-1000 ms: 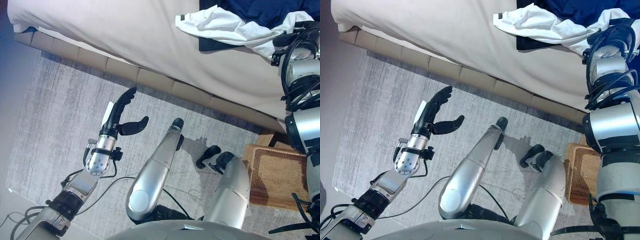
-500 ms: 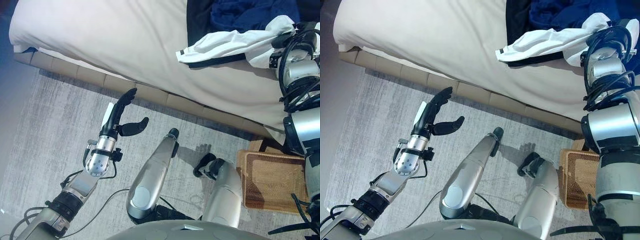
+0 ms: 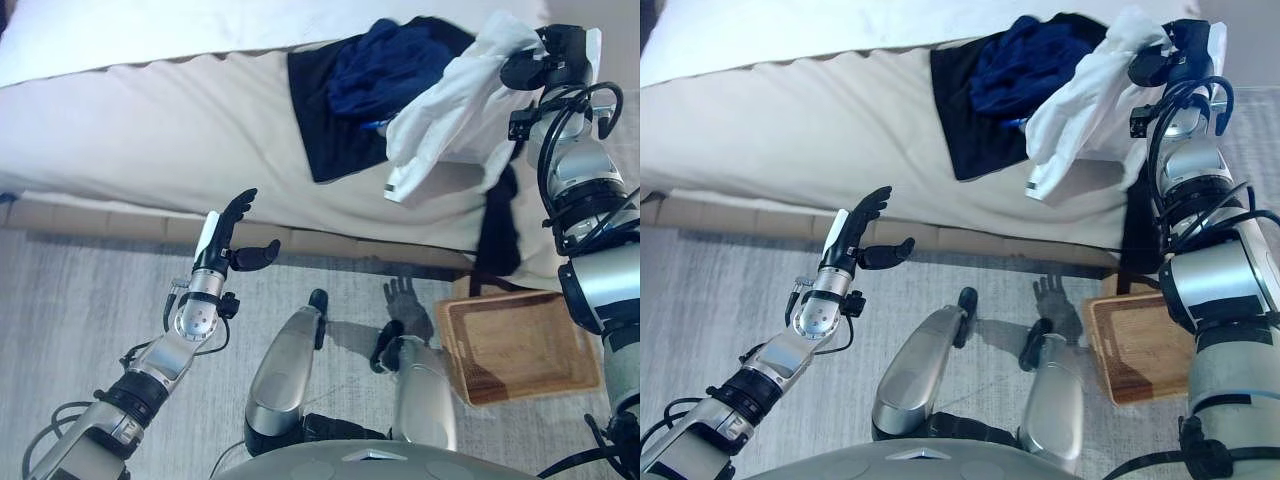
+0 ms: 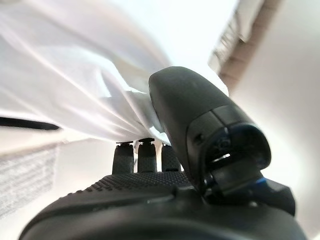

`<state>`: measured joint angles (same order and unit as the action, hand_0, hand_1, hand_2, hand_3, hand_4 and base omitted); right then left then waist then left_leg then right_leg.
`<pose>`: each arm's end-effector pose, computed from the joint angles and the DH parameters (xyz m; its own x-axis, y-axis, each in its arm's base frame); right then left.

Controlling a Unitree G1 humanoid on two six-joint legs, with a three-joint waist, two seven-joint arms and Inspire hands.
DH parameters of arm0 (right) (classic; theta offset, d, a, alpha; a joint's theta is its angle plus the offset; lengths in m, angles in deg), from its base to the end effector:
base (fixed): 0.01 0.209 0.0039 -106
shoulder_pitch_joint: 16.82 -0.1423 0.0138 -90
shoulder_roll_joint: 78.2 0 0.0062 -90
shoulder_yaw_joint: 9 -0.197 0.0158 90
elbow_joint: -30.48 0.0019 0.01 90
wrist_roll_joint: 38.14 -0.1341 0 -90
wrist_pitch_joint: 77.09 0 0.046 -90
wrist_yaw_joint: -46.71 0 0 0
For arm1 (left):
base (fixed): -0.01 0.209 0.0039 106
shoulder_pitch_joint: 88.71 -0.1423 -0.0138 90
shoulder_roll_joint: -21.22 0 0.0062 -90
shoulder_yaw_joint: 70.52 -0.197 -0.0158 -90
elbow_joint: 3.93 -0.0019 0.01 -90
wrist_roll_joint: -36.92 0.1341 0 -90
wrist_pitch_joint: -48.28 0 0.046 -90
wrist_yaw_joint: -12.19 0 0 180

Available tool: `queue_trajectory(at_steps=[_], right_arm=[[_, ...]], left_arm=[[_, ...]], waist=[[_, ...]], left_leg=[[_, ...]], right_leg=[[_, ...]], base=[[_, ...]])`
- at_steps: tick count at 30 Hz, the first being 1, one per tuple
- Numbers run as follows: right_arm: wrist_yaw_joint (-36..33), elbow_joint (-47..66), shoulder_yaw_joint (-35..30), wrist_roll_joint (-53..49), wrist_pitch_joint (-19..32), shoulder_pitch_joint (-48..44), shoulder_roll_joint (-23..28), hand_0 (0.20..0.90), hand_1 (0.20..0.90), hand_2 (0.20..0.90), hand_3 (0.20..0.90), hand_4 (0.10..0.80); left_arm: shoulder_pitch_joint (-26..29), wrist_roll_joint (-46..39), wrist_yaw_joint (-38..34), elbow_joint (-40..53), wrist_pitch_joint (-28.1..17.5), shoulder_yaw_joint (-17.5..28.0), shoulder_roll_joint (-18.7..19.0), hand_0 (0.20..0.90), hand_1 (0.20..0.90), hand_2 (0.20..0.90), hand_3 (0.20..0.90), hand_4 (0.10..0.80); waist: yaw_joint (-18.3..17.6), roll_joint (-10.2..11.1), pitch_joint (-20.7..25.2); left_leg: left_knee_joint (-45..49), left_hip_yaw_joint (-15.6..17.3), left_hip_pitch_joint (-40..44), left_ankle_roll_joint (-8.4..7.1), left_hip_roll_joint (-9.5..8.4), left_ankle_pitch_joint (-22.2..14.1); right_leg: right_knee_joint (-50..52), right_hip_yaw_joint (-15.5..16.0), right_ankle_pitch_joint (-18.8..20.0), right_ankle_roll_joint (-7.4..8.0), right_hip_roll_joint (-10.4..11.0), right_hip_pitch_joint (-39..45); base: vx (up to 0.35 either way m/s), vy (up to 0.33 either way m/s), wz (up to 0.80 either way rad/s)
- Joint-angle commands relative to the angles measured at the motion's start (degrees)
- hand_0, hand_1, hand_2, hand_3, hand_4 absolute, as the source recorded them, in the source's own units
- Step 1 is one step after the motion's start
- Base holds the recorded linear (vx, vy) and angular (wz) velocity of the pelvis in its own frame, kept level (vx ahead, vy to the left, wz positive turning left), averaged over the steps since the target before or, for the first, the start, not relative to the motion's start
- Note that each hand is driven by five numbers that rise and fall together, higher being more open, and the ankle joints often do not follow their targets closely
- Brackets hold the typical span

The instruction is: Pick up the clothes from the bed and place them into the basket

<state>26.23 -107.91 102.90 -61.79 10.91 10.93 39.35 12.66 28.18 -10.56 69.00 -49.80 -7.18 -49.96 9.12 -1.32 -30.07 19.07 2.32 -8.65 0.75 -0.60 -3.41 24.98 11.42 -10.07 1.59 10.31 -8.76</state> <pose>0.3537 -0.2675 0.2331 0.8637 -0.3939 0.3143 0.4881 0.8092 -0.3270 0.2233 0.2130 0.0214 0.9996 0.0266 0.0000 -0.0229 0.8600 0.5098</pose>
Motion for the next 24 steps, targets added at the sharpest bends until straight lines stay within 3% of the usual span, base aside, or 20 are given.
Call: queue_trajectory(at_steps=[1,6,8,12,14,17,24], right_arm=[[0.58,7.29,-1.69,0.42,6.54,4.34,7.22,0.3,0.3,0.3,0.2,0.1],[2.02,11.44,-5.85,2.16,6.22,14.05,6.67,0.3,0.3,0.3,0.2,0.1],[2.32,12.33,-6.71,4.34,6.31,16.4,6.17,0.3,0.3,0.3,0.2,0.1],[1.78,15.94,-7.45,6.97,6.65,19.24,5.19,0.3,0.3,0.3,0.2,0.1],[0.44,18.53,-9.2,8.08,6.05,21.99,5.01,0.3,0.3,0.3,0.2,0.1],[-0.2,21.38,-12.84,8.29,5.59,26.83,4.56,0.3,0.3,0.3,0.2,0.1],[0.03,23.1,-19.23,6.02,5.76,36.37,2.49,0.3,0.3,0.3,0.2,0.1]], left_arm=[[1.4,4.55,-0.54,-0.54,-1.94,0.41,-0.75,0.9,0.9,0.9,0.9,0.8],[3.09,9.39,1.14,-4.0,1.56,-1.13,-2.05,0.9,0.9,0.9,0.9,0.8],[3.74,9.33,0.7,-7.78,2.41,-2.56,-3.0,0.9,0.9,0.9,0.9,0.8],[3.5,8.18,-0.45,-11.11,2.03,-1.39,-4.3,0.9,0.9,0.9,0.9,0.8],[3.19,8.91,0.33,-12.28,1.45,-0.89,-5.21,0.9,0.9,0.9,0.9,0.8],[3.43,10.55,1.06,-13.89,0.11,-0.69,-6.68,0.9,0.9,0.9,0.9,0.8],[4.36,11.39,1.54,-13.54,0.16,-0.73,-7.39,0.9,0.9,0.9,0.9,0.8]], waist=[[-4.53,2.53,15.41],[-7.81,2.81,19.61],[-9.17,2.84,21.12],[-10.11,2.9,22.09],[-11.57,3.13,22.51],[-13.38,3.13,22.78],[-16.91,2.64,22.36]], left_leg=[[-4.75,3.29,3.75,-1.37,3.76,-1.1],[-14.06,3.91,8.61,-2.08,3.86,2.04],[-18.4,1.29,10.42,-1.95,2.82,3.0],[-20.79,-1.51,11.94,-1.1,1.56,2.78],[-21.14,1.38,12.64,-1.42,2.73,2.67],[-22.56,3.14,13.39,-1.74,3.5,2.9],[-22.59,5.78,14.49,-1.65,3.73,2.04]], right_leg=[[-11.16,0.87,5.9,-0.15,-1.38,5.53],[-19.74,-2.46,10.79,1.76,-3.07,8.25],[-23.68,-6.26,13.41,2.51,-4.29,8.71],[-25.53,-10.61,14.63,2.67,-5.75,8.64],[-26.63,-10.76,15.04,2.69,-5.82,8.71],[-27.81,-11.43,15.69,3.05,-5.99,8.74],[-27.64,-13.69,15.85,3.37,-6.45,8.15]], base=[[0.063,0.029,-0.23],[0.024,0.018,-0.26],[-0.016,0.014,-0.36],[-0.009,0.003,-0.59],[-0.012,-0.006,-0.59],[-0.019,0.002,-0.25],[0.011,0.017,-0.2]])
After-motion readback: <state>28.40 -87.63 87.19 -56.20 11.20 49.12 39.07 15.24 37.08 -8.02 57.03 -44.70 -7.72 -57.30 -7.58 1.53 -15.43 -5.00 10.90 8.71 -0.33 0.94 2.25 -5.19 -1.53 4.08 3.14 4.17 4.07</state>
